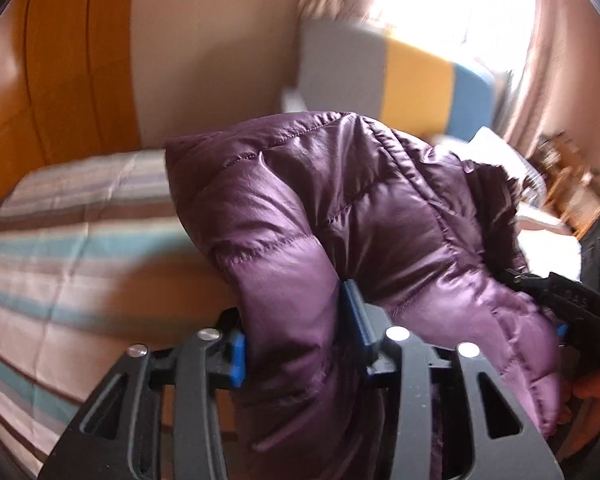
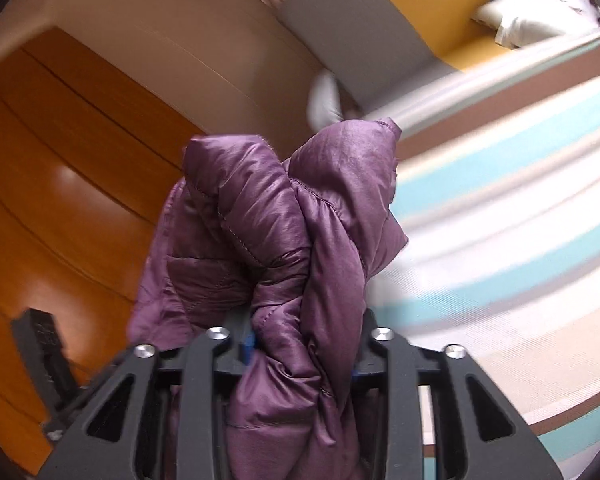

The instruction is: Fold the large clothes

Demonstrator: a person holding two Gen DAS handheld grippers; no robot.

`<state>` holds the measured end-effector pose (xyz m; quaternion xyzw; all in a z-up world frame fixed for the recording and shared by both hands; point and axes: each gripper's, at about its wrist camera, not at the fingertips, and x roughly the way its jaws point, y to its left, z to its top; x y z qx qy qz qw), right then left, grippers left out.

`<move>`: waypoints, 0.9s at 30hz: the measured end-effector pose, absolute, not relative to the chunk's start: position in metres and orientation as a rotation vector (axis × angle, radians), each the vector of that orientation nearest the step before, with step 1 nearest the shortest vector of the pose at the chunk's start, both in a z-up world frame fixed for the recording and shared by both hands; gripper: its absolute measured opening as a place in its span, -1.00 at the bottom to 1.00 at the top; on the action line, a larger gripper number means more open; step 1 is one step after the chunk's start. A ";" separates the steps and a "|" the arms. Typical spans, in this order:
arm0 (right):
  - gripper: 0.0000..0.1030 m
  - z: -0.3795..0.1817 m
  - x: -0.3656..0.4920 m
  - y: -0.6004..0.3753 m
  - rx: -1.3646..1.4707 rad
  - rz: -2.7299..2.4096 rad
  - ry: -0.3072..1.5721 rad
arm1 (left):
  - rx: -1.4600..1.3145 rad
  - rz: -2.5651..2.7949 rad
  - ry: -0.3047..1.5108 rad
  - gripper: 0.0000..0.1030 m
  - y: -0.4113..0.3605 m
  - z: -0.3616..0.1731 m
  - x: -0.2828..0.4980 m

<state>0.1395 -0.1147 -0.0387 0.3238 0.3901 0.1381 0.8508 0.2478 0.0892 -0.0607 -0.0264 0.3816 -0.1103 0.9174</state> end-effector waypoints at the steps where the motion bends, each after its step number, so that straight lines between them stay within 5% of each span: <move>1: -0.09 -0.044 0.138 -0.115 0.669 0.281 0.826 | -0.056 -0.221 0.768 -0.07 0.090 -0.066 0.244; 5: 0.19 -0.048 0.137 -0.119 0.622 0.229 0.844 | -0.030 -0.201 0.749 -0.01 0.083 -0.069 0.242; 11: 0.22 -0.009 0.117 -0.111 0.511 0.180 0.798 | 0.008 -0.157 0.675 0.34 0.067 -0.034 0.197; 13: 0.47 0.006 0.091 -0.107 0.478 0.169 0.744 | -0.005 -0.170 0.613 0.42 0.072 -0.023 0.172; 25: 0.47 -0.013 0.068 -0.095 0.335 0.033 0.859 | 0.122 -0.161 0.699 0.48 0.043 -0.050 0.146; 27: 0.63 0.004 0.054 -0.092 0.322 0.040 0.817 | 0.098 -0.150 0.687 0.85 0.046 -0.041 0.135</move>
